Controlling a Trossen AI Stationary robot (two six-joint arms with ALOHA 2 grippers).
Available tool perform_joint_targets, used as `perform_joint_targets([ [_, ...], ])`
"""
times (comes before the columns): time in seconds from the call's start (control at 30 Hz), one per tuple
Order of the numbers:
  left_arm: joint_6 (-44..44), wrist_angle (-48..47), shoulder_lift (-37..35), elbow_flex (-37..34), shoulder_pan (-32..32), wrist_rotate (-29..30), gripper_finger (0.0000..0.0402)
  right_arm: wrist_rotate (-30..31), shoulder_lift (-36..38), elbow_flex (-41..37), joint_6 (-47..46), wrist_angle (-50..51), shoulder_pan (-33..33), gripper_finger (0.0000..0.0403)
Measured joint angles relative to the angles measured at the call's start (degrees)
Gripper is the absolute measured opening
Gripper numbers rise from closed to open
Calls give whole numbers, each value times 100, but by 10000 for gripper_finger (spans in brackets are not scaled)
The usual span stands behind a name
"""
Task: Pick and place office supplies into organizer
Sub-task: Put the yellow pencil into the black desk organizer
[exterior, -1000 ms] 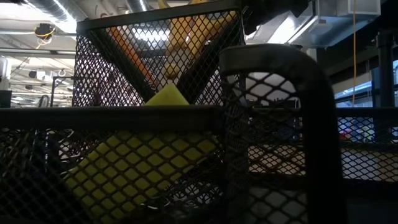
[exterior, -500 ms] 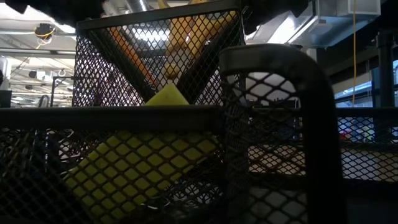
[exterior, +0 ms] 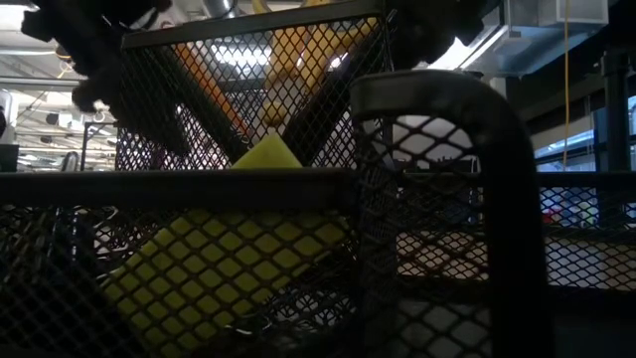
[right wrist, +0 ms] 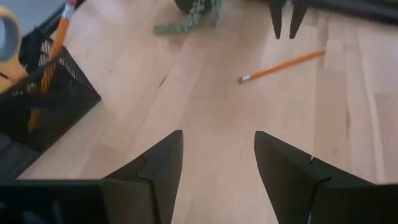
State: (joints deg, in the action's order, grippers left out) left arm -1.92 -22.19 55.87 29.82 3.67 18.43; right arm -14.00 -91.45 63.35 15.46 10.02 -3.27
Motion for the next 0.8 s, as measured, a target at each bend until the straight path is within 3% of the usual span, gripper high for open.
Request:
perform_joint_targets([
  [0.5,1683,7,1316,0,414,-45,132,144,-113,0,-173,28,-455,200],
  [0.8,1893,147,1589,0,505,-352,129,125,-174,0,-347,39,-548,200],
])
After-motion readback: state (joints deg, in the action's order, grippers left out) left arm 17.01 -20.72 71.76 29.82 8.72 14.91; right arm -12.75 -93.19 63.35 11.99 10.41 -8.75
